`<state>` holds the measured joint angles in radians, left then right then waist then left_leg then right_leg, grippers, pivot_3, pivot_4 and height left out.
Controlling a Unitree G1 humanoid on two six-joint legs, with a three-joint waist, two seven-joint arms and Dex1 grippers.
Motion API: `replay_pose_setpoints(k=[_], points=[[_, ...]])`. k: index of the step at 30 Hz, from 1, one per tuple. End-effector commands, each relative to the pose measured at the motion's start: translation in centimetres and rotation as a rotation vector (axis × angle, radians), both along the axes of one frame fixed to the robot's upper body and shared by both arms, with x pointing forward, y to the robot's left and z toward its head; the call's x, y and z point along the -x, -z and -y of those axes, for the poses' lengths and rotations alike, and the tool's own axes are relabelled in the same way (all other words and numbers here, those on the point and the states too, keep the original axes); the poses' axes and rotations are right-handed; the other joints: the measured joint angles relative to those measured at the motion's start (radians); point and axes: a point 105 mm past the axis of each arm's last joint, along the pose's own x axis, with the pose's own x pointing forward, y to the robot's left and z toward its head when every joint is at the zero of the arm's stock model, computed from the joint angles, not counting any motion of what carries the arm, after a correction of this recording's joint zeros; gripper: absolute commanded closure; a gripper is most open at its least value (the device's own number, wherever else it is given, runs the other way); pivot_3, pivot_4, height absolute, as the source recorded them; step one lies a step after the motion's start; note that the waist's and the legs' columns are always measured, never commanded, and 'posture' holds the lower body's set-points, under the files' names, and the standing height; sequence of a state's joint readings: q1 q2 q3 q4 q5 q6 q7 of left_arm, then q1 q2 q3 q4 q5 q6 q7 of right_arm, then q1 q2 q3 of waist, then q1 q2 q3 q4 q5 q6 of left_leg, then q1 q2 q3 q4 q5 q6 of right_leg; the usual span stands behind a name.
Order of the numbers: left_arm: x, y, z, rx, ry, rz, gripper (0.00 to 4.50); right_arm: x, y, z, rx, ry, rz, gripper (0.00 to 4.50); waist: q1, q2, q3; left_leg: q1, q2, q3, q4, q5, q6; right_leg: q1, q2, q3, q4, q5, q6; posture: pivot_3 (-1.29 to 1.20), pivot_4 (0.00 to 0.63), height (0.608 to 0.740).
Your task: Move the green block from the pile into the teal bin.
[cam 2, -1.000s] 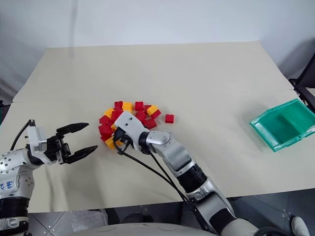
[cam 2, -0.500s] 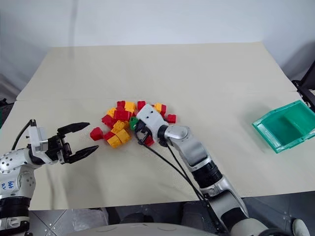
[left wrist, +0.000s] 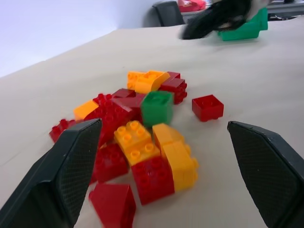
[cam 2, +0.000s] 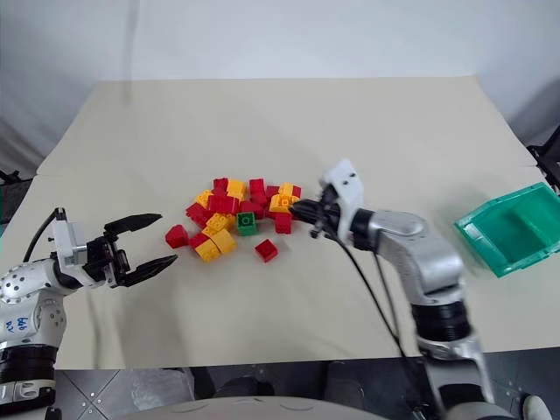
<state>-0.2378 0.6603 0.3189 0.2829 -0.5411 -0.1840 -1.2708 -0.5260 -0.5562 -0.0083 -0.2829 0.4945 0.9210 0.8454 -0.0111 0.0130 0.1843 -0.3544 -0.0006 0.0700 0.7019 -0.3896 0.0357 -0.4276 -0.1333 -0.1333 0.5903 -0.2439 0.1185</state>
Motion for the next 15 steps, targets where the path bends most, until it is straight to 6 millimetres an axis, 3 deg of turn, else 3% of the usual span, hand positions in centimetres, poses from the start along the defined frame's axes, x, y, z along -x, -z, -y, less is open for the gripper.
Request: replay_pose_setpoints(k=[1,7,9,15], points=[[0.0,-0.3,0.0,-0.003,0.014,0.012,0.0,2.3,-1.6,1.8,-0.016,-0.104,0.026,2.57,0.003,0.0,0.0,0.0,0.0,0.001,0.0,0.0,0.0,0.0,0.0,0.0,0.0,0.0,0.0,0.0,0.15,0.74],[0.0,-0.4,-0.3,-0.005,0.015,0.004,0.0,2.3,-1.6,7.4,0.109,-0.028,0.046,0.5,0.008,0.0,0.0,0.002,-0.001,0.005,0.0,0.0,0.0,0.0,0.0,0.001,-0.001,0.001,0.001,0.0,0.15,0.74],[0.1,-0.4,-0.6,-0.006,0.013,0.002,0.0,2.4,-1.7,8.8,0.152,-0.006,0.052,0.02,0.009,0.0,0.0,0.002,-0.001,0.005,0.001,0.0,0.001,0.0,0.0,0.002,-0.001,0.001,0.001,0.0,0.15,0.74],[0.2,-0.5,-1.2,-0.012,0.008,0.001,0.0,3.1,-2.5,9.1,0.198,-0.037,0.069,0.02,0.009,-0.001,0.0,0.002,0.001,0.006,0.001,0.0,0.0,0.0,0.0,0.002,0.0,0.001,0.001,0.0,0.15,0.74]])
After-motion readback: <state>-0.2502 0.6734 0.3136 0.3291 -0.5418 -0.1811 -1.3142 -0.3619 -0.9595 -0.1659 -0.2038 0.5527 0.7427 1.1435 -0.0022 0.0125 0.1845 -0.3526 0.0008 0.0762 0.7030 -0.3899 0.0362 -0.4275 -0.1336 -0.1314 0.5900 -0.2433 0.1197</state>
